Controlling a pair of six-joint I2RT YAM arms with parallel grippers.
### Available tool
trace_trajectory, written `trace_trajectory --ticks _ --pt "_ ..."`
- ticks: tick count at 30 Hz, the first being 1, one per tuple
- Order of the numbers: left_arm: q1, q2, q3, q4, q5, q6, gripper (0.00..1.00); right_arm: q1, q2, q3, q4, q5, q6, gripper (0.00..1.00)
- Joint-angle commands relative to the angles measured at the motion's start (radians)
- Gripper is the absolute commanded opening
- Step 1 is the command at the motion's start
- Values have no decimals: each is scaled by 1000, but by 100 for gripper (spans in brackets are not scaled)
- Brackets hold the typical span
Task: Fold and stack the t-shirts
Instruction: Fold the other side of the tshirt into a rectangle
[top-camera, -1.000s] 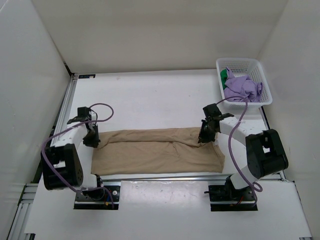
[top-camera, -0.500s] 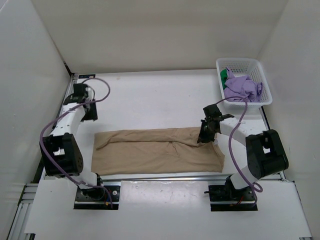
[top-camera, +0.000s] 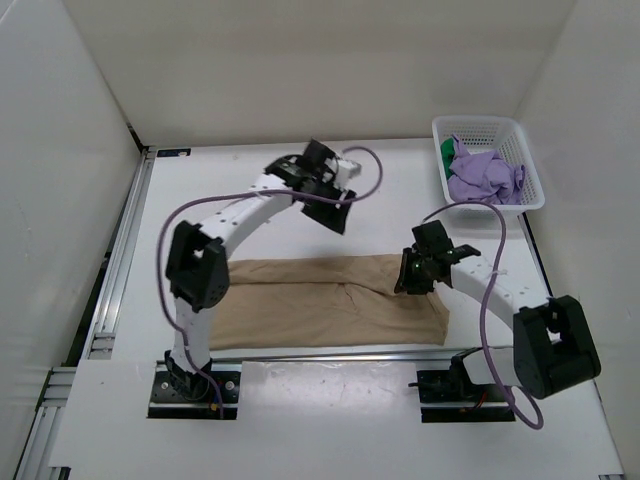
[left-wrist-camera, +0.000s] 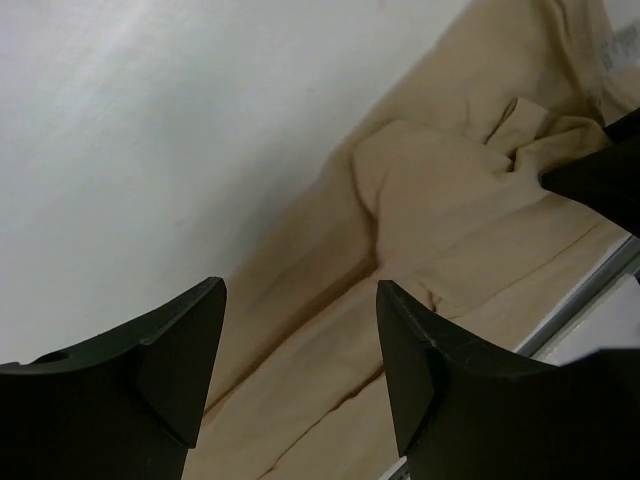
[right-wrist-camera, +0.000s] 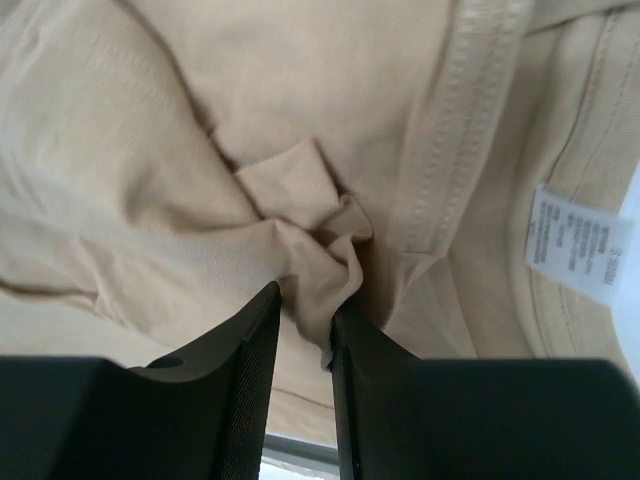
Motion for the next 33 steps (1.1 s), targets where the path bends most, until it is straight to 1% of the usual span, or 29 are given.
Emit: trace_trajectory --ticks 1,3,5,6,8,12,14,15,17,18,21,25,26,29,30,33 --pt "-87 86 39 -39 119 0 72 13 -71 -29 -30 7 -34 31" --pt "-114 133 48 -17 134 0 72 13 -132 -41 -30 21 -34 31" --pt "-132 158 95 -17 156 0 74 13 -201 -50 -30 32 -24 37" --pt "-132 178 105 -17 168 0 74 13 -222 -60 -30 32 -10 37" --pt "-142 195 117 -8 168 0 74 4 -267 -70 -21 32 -1 40" --pt "-163 246 135 -8 177 0 74 -27 -263 -80 10 32 9 40" --pt "-172 261 144 -8 177 0 68 -39 -235 -80 19 19 18 40" --pt "-172 261 145 -8 188 0 59 -51 -235 -80 31 7 18 40" --pt "-172 261 145 -8 209 0 52 -61 -204 -89 51 7 27 40" --pt "-172 261 145 -8 209 0 45 -71 -194 -89 61 7 27 40" --pt "-172 261 125 -8 188 0 35 -110 -134 -98 87 -3 38 40" --pt "-172 261 103 -8 197 0 23 -128 -89 -87 110 -28 38 39" --pt "-172 261 103 -8 197 0 18 -128 -89 -87 120 -28 38 36" --pt "-172 261 103 -8 206 0 10 -128 -89 -87 121 -28 38 20" --pt "-172 261 112 -8 206 0 10 -128 -101 -87 121 -28 38 12" --pt "-172 243 103 -32 229 0 10 -128 -124 -98 121 -46 27 2"
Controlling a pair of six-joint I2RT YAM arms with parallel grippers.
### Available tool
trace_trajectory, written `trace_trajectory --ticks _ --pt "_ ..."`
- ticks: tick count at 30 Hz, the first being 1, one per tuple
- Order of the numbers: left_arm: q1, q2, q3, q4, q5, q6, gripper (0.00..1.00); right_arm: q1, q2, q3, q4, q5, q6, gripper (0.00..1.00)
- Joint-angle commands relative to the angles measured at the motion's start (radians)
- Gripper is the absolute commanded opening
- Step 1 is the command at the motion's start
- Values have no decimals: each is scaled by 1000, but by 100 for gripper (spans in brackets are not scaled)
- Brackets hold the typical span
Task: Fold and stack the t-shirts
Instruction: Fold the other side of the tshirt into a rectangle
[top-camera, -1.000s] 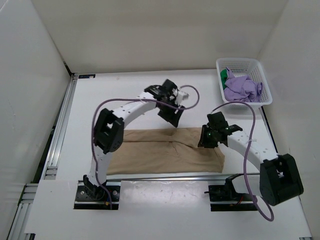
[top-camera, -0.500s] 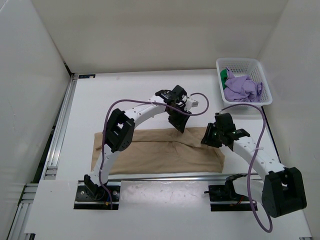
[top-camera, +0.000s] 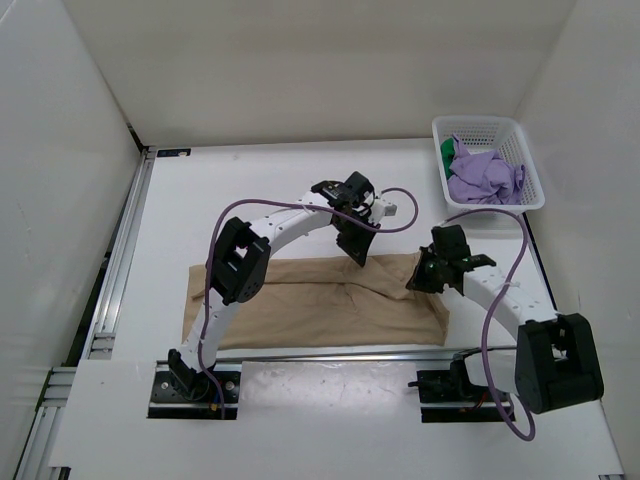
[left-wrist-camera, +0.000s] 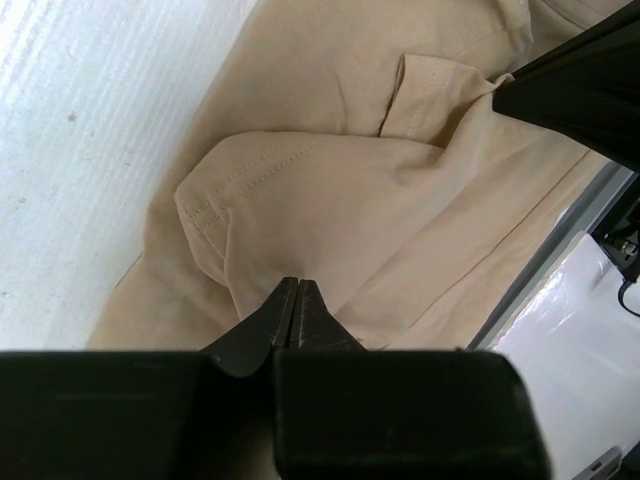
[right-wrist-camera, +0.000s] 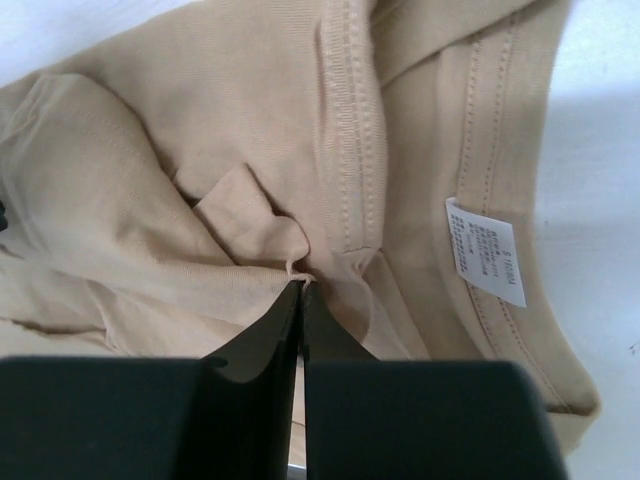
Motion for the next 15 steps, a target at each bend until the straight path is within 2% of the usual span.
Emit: trace_trajectory --ticks 1,4,5,9,15 --pt "-5 -37 -4 -12 51 4 10 -5 -35 -16 31 -39 -20 0" --pt "-5 -60 -13 -33 63 4 10 -5 -74 -51 31 -59 -50 0" --pt "-5 -60 -13 -33 63 4 15 -5 -87 -61 31 -59 -60 0" --pt "-5 -46 22 0 -4 4 47 -5 -98 -105 31 -27 -80 0" --pt "-5 37 91 11 -29 4 50 -5 -98 -105 31 -36 -80 0"
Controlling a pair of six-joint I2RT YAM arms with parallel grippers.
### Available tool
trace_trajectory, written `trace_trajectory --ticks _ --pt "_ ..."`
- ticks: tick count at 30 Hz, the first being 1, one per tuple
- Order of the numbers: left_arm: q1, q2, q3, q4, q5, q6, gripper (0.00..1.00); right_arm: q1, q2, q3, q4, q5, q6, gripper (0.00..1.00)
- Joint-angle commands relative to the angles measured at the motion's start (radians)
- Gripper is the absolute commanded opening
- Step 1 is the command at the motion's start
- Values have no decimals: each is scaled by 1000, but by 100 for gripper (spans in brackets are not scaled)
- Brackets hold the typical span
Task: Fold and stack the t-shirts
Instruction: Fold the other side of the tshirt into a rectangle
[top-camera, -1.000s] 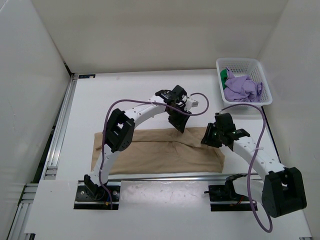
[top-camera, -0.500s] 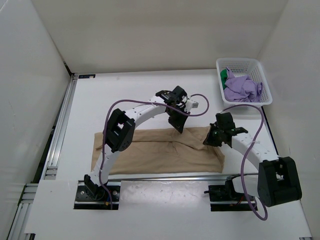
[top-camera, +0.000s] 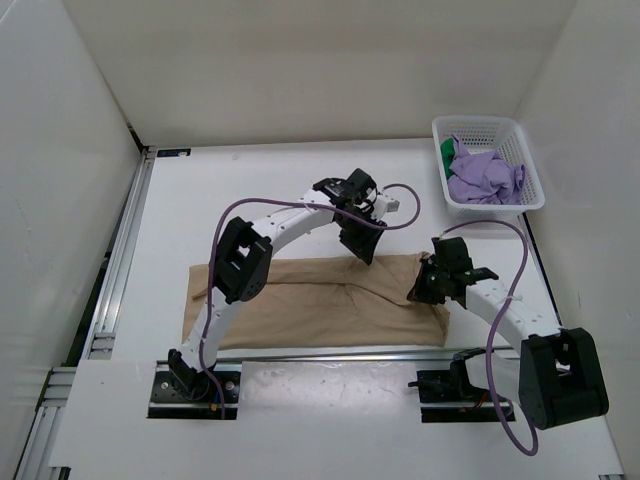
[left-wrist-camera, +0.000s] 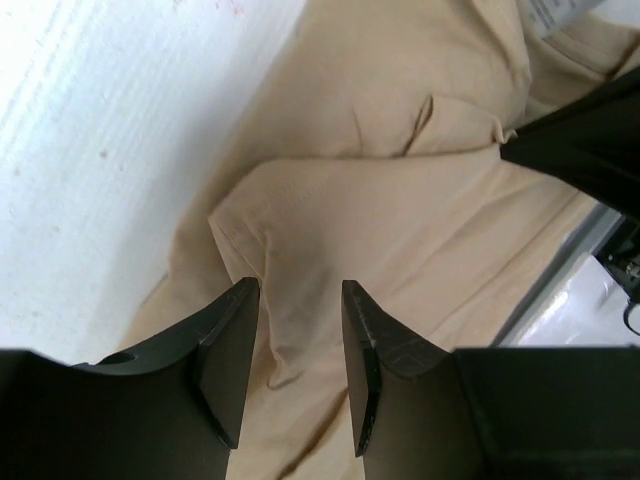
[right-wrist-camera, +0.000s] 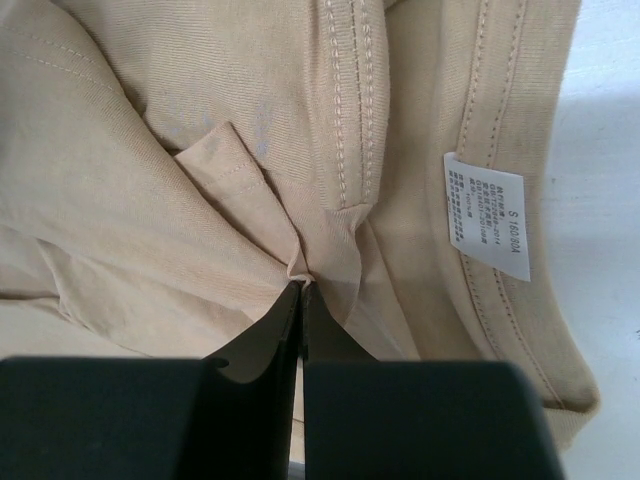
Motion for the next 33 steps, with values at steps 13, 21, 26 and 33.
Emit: trace_trajectory --ticks 13,21,26,33 --pt "-14 64 30 -13 47 7 33 -5 -15 1 9 -2 -25 0" --pt "-14 -32 30 -13 -3 7 10 -5 -15 10 0 7 -25 0" --pt "-14 -100 -10 -13 -22 7 10 -5 -35 19 -51 46 -7 0" --pt "-34 -144 -91 -59 13 7 10 -5 -67 19 -62 49 27 0"
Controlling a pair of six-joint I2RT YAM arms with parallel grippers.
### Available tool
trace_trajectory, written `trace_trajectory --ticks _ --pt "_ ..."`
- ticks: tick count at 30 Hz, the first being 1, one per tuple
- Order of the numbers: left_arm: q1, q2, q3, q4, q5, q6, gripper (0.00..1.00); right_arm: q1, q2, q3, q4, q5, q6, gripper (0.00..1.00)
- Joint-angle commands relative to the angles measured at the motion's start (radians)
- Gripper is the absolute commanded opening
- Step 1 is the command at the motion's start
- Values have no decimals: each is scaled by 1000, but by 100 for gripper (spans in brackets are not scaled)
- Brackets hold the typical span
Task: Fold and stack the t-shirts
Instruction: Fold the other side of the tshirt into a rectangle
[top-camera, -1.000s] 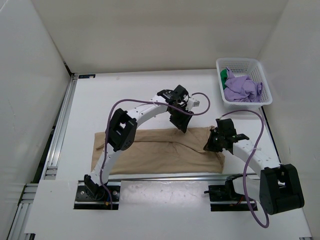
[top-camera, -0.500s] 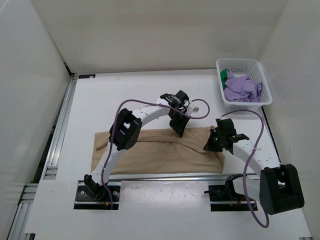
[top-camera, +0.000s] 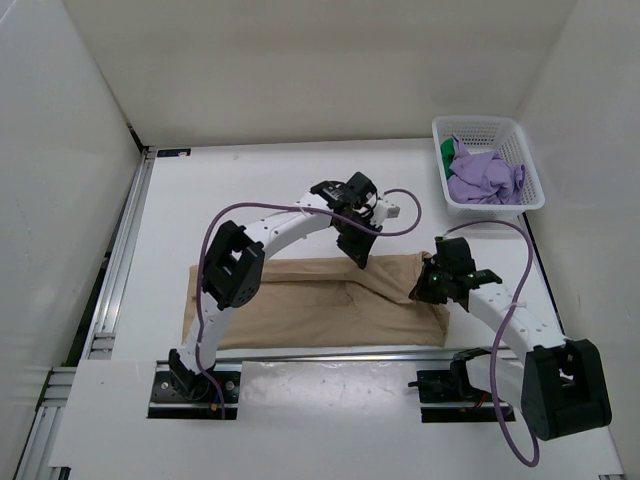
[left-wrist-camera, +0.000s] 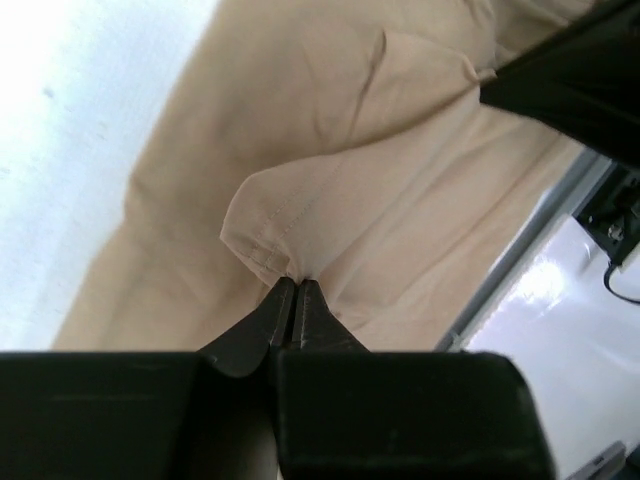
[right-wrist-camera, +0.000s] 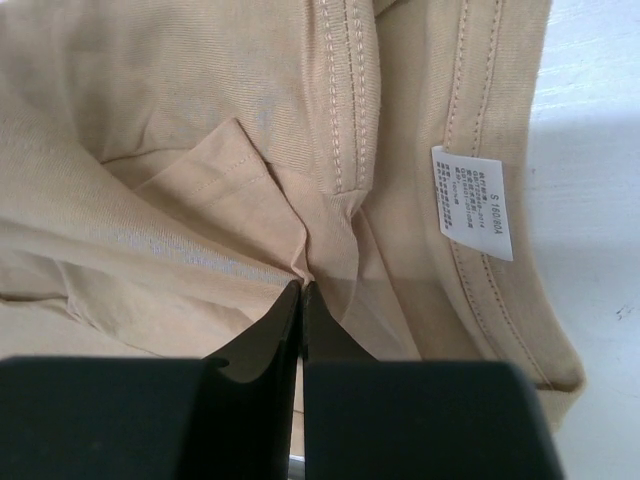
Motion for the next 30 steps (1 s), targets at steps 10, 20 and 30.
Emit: trace_trajectory --ticks 10,20,30 --pt "-80 -93 -191 -111 63 7 21 -5 -59 -28 -66 1 55 15" --pt "-89 -124 -212 -178 124 7 43 4 -256 13 -126 -8 87 32" --pt "-31 -192 -171 -241 144 7 67 4 57 212 -40 9 66 33"
